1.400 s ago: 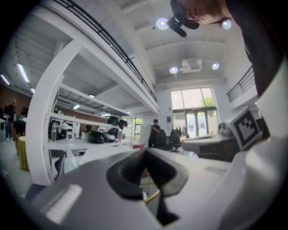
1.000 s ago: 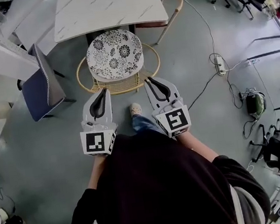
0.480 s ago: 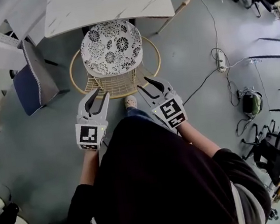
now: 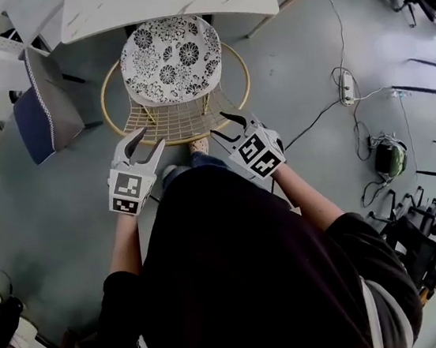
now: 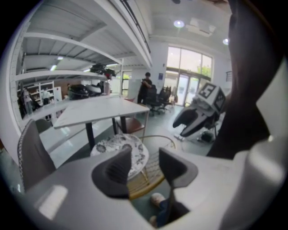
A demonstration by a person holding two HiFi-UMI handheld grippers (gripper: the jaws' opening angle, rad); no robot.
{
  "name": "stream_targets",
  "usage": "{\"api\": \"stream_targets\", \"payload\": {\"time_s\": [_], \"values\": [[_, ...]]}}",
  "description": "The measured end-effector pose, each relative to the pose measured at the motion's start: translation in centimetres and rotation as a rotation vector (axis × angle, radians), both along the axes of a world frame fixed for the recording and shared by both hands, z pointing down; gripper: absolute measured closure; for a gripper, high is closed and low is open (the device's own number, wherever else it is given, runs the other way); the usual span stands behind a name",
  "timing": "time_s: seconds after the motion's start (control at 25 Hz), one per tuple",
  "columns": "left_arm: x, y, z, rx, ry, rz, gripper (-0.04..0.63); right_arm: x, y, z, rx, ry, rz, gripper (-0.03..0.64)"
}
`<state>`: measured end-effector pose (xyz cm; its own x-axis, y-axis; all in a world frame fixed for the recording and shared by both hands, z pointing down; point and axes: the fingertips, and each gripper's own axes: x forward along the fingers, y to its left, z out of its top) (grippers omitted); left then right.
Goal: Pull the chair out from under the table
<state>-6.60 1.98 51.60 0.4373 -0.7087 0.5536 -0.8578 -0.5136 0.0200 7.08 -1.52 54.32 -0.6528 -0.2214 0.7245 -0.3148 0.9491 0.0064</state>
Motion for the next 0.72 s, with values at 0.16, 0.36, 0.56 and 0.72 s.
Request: {"api": "stream_targets", "payload": {"time_s": [0.16,0.36,0.56,0.72], "values": [[-0.4,-0.1,2.2,-0.063,-0.029,0.04,0.383,0.2,-0.1,2.0,-0.007,0.074,-0.063,0.445],[-0.8,0.2,5.5,-0.152,-0.104,0.13,0.347,0.6,0.4,4.4,0.023,0.185,-0.152,0.425],[-0.6,1.4,8.4,-0.24,-0.191,0.275,0.307,0.8,0.7,6.6,0.085,0.297,-0.239,0.42],[-0.1,1.9,10.1,-0.275,-0.259,0.383,0.299,0.8,0.9,8.0,0.102,0.348,-0.289,0.42]]}}
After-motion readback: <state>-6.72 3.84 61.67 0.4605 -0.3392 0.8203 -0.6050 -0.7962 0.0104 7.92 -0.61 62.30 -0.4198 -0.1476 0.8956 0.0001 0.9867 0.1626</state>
